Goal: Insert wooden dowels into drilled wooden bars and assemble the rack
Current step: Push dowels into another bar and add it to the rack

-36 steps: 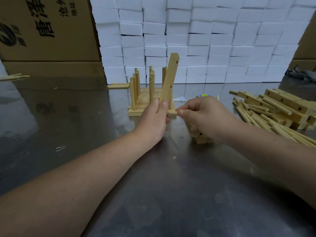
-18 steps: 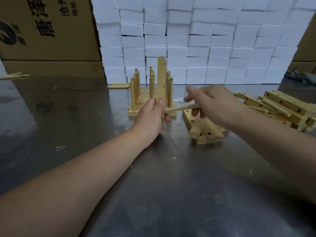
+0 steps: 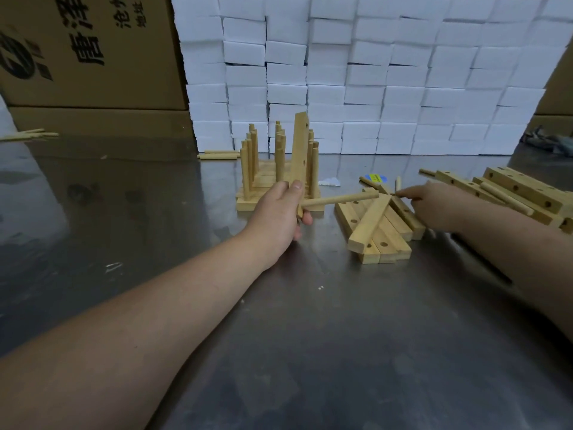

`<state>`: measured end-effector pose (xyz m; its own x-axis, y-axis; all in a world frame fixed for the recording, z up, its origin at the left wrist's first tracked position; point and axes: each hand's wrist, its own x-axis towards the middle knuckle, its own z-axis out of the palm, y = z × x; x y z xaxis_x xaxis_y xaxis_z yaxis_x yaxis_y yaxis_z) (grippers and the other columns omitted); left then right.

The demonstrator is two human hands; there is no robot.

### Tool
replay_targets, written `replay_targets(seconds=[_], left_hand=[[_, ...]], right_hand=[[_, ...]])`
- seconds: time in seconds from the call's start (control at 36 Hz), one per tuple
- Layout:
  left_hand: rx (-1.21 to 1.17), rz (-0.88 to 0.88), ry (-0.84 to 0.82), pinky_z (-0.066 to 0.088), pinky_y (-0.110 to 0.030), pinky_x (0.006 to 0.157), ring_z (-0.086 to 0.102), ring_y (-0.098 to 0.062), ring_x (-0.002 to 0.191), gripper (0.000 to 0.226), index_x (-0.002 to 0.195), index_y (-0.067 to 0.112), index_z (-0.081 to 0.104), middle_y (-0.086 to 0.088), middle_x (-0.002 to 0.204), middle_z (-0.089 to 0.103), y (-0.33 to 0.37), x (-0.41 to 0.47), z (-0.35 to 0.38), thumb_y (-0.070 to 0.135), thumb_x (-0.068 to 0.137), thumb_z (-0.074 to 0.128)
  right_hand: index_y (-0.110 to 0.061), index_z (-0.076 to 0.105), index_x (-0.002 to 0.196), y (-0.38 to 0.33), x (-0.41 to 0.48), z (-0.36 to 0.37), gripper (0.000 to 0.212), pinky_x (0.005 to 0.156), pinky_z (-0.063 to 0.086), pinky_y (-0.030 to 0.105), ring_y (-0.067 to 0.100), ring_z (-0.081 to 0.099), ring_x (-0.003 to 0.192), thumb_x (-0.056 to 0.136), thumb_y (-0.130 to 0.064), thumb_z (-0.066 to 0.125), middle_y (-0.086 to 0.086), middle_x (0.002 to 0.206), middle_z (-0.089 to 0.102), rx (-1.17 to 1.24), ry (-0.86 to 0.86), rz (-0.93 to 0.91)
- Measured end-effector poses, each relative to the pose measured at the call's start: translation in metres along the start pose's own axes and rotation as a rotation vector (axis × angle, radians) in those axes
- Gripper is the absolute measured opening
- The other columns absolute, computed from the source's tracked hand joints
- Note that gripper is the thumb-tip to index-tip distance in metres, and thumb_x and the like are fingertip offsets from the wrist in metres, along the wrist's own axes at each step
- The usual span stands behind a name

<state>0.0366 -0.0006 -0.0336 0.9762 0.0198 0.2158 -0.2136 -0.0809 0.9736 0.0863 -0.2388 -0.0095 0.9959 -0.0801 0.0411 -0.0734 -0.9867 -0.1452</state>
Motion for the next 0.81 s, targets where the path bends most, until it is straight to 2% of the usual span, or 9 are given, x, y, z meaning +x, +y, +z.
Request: replay_targets(seconds=[0.06, 0.11, 0.19, 0.31, 0.39, 0.47, 0.56, 0.67, 0.81], left_hand=[[-0.008, -0.004, -0.003, 0.034, -0.016, 0.04, 0.037, -0.009, 0.034, 0.027, 0.085, 0.016, 0.05, 0.008, 0.043, 0.055, 0.0, 0.0, 0.0, 0.032, 0.1, 0.034], [-0.002, -0.008, -0.003, 0.034, -0.016, 0.04, 0.037, -0.009, 0.034, 0.027, 0.083, 0.017, 0.049, 0.007, 0.043, 0.054, 0.001, -0.001, 0.001, 0.032, 0.1, 0.035], [0.023, -0.021, 0.002, 0.035, -0.018, 0.042, 0.038, -0.01, 0.036, 0.027, 0.081, 0.019, 0.05, 0.005, 0.049, 0.055, 0.001, 0.0, 0.001, 0.032, 0.1, 0.037], [0.039, -0.021, -0.006, 0.036, -0.023, 0.047, 0.038, -0.012, 0.039, 0.026, 0.082, 0.02, 0.051, 0.002, 0.054, 0.054, 0.003, -0.001, 0.002, 0.032, 0.1, 0.037], [0.037, -0.019, -0.007, 0.036, -0.021, 0.046, 0.038, -0.011, 0.038, 0.025, 0.083, 0.02, 0.051, 0.001, 0.055, 0.054, 0.003, -0.001, 0.002, 0.032, 0.1, 0.036], [0.036, -0.022, -0.01, 0.036, -0.02, 0.044, 0.038, -0.011, 0.039, 0.025, 0.084, 0.02, 0.052, 0.0, 0.056, 0.054, 0.002, 0.0, 0.002, 0.032, 0.1, 0.036], [0.028, -0.022, -0.018, 0.036, -0.02, 0.043, 0.038, -0.01, 0.038, 0.025, 0.084, 0.02, 0.052, 0.0, 0.056, 0.054, 0.002, 0.0, 0.001, 0.033, 0.1, 0.036], [0.038, -0.028, -0.013, 0.036, -0.017, 0.041, 0.038, -0.009, 0.036, 0.026, 0.083, 0.02, 0.053, 0.0, 0.056, 0.054, 0.001, 0.001, 0.001, 0.033, 0.1, 0.037], [0.04, -0.033, -0.018, 0.036, -0.018, 0.041, 0.038, -0.008, 0.035, 0.026, 0.082, 0.02, 0.053, -0.001, 0.057, 0.054, 0.002, 0.002, 0.001, 0.033, 0.099, 0.038]], right_hand=[[-0.027, 0.044, 0.135, 0.004, 0.002, -0.003, 0.047, 0.062, 0.04, 0.025, 0.02, 0.056, 0.084, 0.092, -0.009, 0.035, 0.01, 0.123, 0.055, -0.056, 0.046, 0.019], [-0.017, 0.052, 0.126, 0.008, 0.002, -0.008, 0.037, 0.067, 0.044, 0.029, 0.022, 0.057, 0.091, 0.09, -0.013, 0.044, 0.008, 0.114, 0.059, -0.128, 0.069, 0.058], [-0.009, 0.064, 0.091, 0.015, 0.0, -0.014, 0.015, 0.06, 0.044, 0.028, 0.019, 0.056, 0.072, 0.086, -0.021, 0.056, 0.005, 0.079, 0.06, -0.219, 0.012, 0.101], [-0.014, 0.045, 0.071, 0.018, -0.004, -0.016, 0.024, 0.058, 0.037, 0.026, 0.014, 0.046, 0.064, 0.089, -0.028, 0.054, 0.0, 0.07, 0.046, -0.372, -0.003, 0.103], [-0.018, 0.038, 0.064, 0.018, -0.005, -0.016, 0.033, 0.058, 0.035, 0.025, 0.013, 0.044, 0.062, 0.091, -0.031, 0.053, -0.001, 0.069, 0.045, -0.411, -0.009, 0.093], [-0.015, 0.045, 0.066, 0.016, -0.006, -0.017, 0.031, 0.053, 0.036, 0.024, 0.012, 0.048, 0.059, 0.087, -0.033, 0.058, 0.001, 0.066, 0.051, -0.373, -0.003, 0.102], [-0.008, 0.06, 0.074, 0.014, -0.004, -0.018, 0.022, 0.045, 0.049, 0.025, 0.018, 0.062, 0.055, 0.085, -0.026, 0.063, 0.007, 0.064, 0.063, -0.211, -0.056, 0.136], [-0.005, 0.065, 0.089, 0.008, -0.006, -0.019, 0.017, 0.054, 0.049, 0.026, 0.016, 0.061, 0.064, 0.086, -0.021, 0.062, 0.005, 0.073, 0.065, -0.198, -0.053, 0.09], [-0.008, 0.063, 0.107, 0.008, -0.007, -0.017, 0.025, 0.076, 0.05, 0.031, 0.02, 0.059, 0.085, 0.089, -0.024, 0.056, 0.008, 0.096, 0.064, -0.291, -0.031, 0.06]])
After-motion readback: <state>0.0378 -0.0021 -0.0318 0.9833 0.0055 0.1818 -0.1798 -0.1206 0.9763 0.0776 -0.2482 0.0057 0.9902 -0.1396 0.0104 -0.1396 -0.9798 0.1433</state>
